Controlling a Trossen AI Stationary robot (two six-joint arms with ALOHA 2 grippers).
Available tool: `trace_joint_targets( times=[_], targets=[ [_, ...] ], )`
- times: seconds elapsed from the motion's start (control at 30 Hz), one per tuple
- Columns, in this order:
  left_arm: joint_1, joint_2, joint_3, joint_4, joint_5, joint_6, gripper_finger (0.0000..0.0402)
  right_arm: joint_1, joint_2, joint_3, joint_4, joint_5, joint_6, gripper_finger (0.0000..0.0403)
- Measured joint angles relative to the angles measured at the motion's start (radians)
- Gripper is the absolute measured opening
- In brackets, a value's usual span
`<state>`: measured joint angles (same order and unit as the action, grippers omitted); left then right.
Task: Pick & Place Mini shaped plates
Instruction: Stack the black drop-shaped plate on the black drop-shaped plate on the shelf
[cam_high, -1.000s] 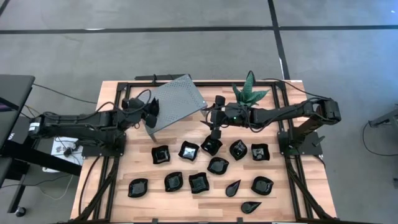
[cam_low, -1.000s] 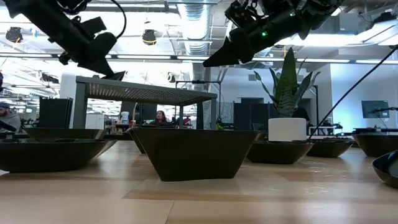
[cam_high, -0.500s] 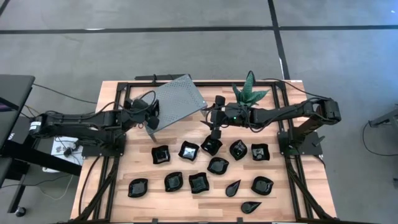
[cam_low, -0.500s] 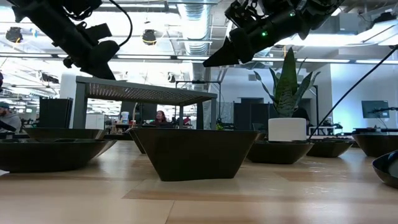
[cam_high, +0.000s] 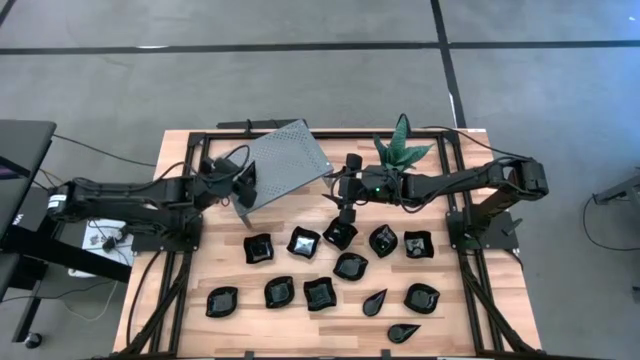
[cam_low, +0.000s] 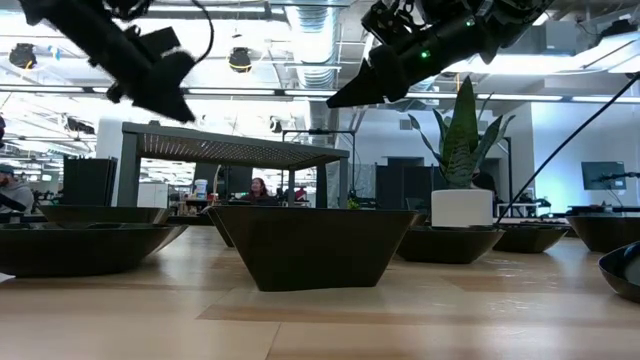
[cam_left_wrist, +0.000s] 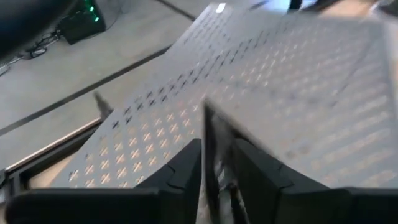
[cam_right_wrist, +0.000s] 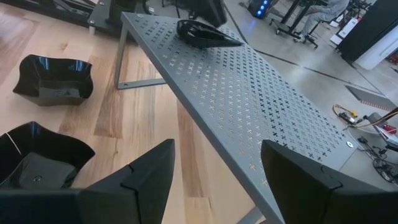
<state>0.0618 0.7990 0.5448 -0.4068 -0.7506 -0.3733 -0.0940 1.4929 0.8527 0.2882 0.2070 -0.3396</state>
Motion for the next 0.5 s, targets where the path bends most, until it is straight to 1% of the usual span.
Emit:
trace_joint_targets(
  times=[0.13,0.17,0.27,0.4,0.43,0.5],
  targets=[
    [-0.054,0.0,0.059,0.02,0.002,-0.001,0.0101,0.004,0.0,0.0,-0.033,0.0,0.0,0.0234],
    [-0.072,0.0,0.067,0.038,0.019,0.0,0.0101,0.008,0.0,0.0,-0.045,0.0,0.0,0.0234],
    [-0.133,0.003,0.07,0.11,0.121,-0.001,0.0102,0.023,0.0,0.0,-0.077,0.0,0.001,0.0234],
    [-0.229,0.043,0.07,0.173,0.285,-0.007,0.0102,0.069,0.0,0.001,-0.116,0.0,0.066,0.0234],
    [-0.256,0.058,0.07,0.194,0.309,-0.008,0.0102,0.084,-0.001,0.001,-0.134,0.0,0.075,0.0234],
    [-0.308,0.091,0.07,0.225,0.319,-0.009,0.0102,0.12,-0.004,0.001,-0.159,0.001,0.076,0.0234]
  ],
)
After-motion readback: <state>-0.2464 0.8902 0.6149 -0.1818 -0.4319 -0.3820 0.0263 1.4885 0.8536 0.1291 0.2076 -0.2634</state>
